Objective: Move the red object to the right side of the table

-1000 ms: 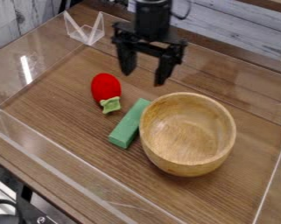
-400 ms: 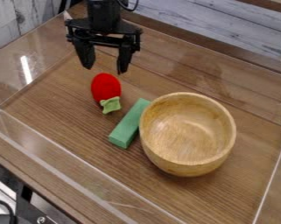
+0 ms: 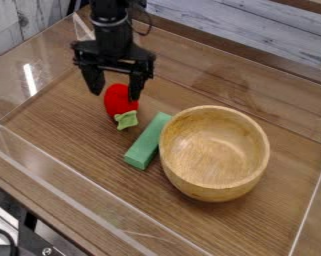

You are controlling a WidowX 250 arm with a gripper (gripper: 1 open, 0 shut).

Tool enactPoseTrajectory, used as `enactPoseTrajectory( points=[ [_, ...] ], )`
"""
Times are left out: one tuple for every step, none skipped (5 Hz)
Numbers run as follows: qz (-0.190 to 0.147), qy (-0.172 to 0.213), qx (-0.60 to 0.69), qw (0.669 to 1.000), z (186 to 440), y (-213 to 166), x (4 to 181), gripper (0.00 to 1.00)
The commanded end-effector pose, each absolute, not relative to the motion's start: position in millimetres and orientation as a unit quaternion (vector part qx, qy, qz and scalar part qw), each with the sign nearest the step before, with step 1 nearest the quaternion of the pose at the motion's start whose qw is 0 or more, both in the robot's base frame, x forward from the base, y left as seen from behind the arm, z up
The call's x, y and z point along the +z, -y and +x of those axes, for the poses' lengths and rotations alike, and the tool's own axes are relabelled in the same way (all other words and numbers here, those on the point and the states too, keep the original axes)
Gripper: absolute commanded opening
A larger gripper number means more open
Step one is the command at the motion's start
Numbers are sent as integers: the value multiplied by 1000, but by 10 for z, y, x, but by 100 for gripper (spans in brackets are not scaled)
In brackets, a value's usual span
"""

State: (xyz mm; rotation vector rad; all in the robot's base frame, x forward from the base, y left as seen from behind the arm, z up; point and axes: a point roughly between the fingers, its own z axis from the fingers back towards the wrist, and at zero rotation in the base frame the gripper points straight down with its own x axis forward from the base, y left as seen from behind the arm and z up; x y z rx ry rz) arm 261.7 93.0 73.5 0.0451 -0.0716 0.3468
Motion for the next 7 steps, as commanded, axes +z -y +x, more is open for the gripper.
enactPoseTrajectory(
  points=[
    [27,62,163,984,2630,-999,713,100],
    [25,74,171,982,2636,-1033,673,100],
    [25,82,176,981,2646,-1040,660,100],
    [26,86,178,980,2687,-1087,655,100],
    [25,90,183,979,2731,-1137,670,100],
    [23,94,160,982,2768,-1151,709,100],
    [19,99,141,985,2784,-1147,746,100]
  ],
)
